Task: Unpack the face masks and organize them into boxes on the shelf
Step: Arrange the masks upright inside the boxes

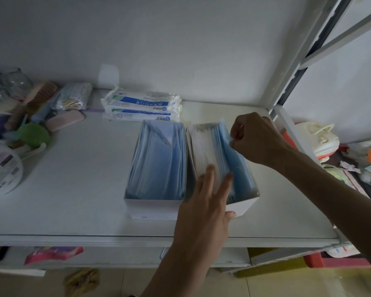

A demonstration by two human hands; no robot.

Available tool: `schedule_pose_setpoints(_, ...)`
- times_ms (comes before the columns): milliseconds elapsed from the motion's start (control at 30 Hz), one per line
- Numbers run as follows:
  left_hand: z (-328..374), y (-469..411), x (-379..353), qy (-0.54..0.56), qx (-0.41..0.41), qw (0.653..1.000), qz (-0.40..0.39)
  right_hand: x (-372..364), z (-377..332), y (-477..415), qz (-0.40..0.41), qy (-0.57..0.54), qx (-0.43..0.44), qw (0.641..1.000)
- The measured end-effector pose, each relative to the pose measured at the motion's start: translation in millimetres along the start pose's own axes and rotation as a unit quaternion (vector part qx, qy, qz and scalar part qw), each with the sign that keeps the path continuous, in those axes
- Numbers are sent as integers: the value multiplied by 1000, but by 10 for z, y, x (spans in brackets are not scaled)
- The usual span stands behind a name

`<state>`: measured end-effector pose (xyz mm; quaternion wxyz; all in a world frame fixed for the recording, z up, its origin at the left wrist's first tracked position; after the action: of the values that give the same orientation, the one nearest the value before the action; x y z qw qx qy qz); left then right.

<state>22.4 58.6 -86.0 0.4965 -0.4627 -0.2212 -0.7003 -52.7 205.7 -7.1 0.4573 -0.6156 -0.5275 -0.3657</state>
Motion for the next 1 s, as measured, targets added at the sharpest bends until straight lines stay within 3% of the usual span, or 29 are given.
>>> schedule_pose_setpoints(167, -2, -8, 22, 23, -2, 1000, -8, -148, -58, 1, -71, -104, -32, 992)
schedule_pose_setpoints(367, -8, -1, 51, 54, 11, 998, -29, -168, 3, -2, -99, -120, -82, 984)
schedule_pose_setpoints(700, -9, -2, 24, 36, 25, 999, -17, -185, -1, 32, -118, -65, -17, 991)
schedule_pose_setpoints(1000, 8, -6, 74, 55, 44, 997, -24, -147, 157, 50, -107, -132, -24, 985)
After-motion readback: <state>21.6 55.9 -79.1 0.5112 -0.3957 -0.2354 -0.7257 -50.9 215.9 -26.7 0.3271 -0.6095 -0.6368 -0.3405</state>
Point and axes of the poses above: each hand's wrist, its own y-axis away from the middle knuckle, its own x-axis out of the back of the hand, z = x × y, the point moved 5 cm from there along -y, towards the middle knuckle, and after that the axes turned 13 degrees about x, right-handed, at the moved point
